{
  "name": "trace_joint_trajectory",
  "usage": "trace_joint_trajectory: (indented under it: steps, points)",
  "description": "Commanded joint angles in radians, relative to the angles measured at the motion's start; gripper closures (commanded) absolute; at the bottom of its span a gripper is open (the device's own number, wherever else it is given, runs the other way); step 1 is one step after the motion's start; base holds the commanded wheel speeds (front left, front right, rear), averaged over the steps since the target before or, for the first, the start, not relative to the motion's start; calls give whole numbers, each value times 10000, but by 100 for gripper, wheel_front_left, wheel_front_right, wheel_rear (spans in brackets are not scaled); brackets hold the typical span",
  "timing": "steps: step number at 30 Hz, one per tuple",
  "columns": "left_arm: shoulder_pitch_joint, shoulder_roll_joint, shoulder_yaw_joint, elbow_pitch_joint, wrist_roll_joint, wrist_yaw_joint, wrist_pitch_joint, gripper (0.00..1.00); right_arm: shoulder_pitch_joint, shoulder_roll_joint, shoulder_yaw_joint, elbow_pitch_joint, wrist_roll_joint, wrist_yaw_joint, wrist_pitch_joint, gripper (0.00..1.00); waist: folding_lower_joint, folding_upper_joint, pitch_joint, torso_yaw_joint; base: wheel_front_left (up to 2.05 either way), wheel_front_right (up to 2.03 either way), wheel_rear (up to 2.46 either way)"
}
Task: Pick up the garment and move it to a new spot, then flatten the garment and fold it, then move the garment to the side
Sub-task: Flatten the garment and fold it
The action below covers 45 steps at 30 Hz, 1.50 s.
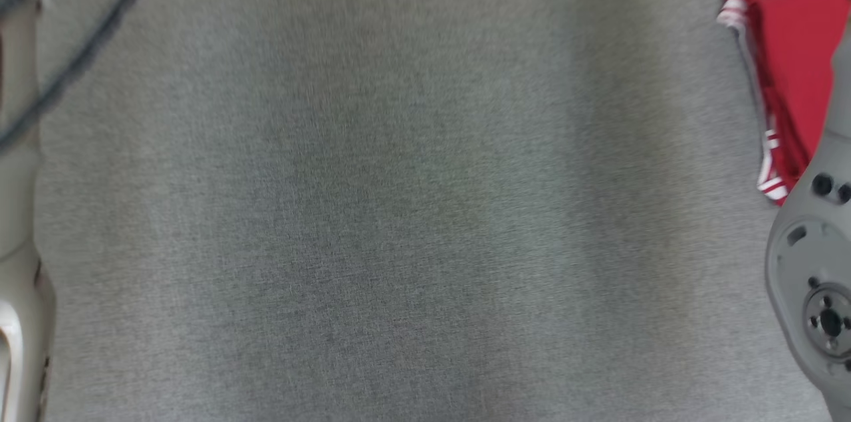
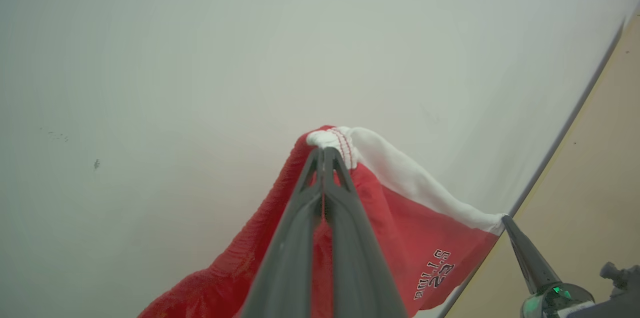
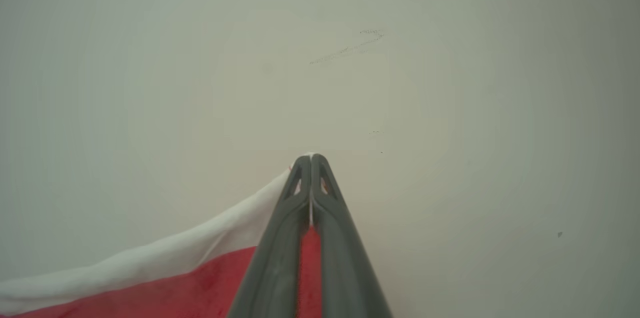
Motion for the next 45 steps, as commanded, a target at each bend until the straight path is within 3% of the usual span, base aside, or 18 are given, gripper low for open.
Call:
trace_joint_trajectory:
  steps: [1, 4, 10, 17, 24, 30, 38, 45]
  points:
    - [-110, -61, 62, 136, 31, -78, -198, 100, -49, 86, 33, 123, 27, -13, -247, 100, -4, -3, 847, 80, 0, 0, 0]
    - [-16, -247, 45, 459, -97, -574, -519, 100, -100, -1, 250, 553, 339, -13, -385, 100, -4, -3, 823, 205, 0, 0, 0]
    - [2166, 65, -767, 943, 158, -1387, -738, 100, 1565, -506, 1582, 836, 1369, -13, 974, 100, -4, -3, 495, 394, 0, 0, 0]
    - [5802, 74, -1432, 933, -16, -1754, -2278, 100, 5149, -1430, 2479, -1166, 3087, -13, 2198, 100, -4, -3, -805, 500, 0, 0, 0]
    - [8460, 229, -1666, 294, -252, -1812, -3375, 100, 8316, -1990, 2140, -3311, 3434, -13, 2938, 100, -4, -3, -2194, 623, 0, 0, 0]
    - [9875, 279, -2073, -112, -20, -1741, -3537, 100, 10362, -1802, 1266, -4457, 3277, -13, 3759, 100, -4, -3, -2960, 824, 0, 0, 0]
    - [11237, 158, -2183, -309, 106, -1421, -3692, 100, 13297, -1088, 168, -6894, 2826, -13, 5890, 100, -4, -3, -3541, 1079, 0, 0, 0]
    - [11361, 193, -1445, -1397, 82, -1543, -3796, 100, 12728, -349, -471, -8666, 2937, -3, 4815, 100, -4, -3, -3880, 1047, 0, 0, 0]
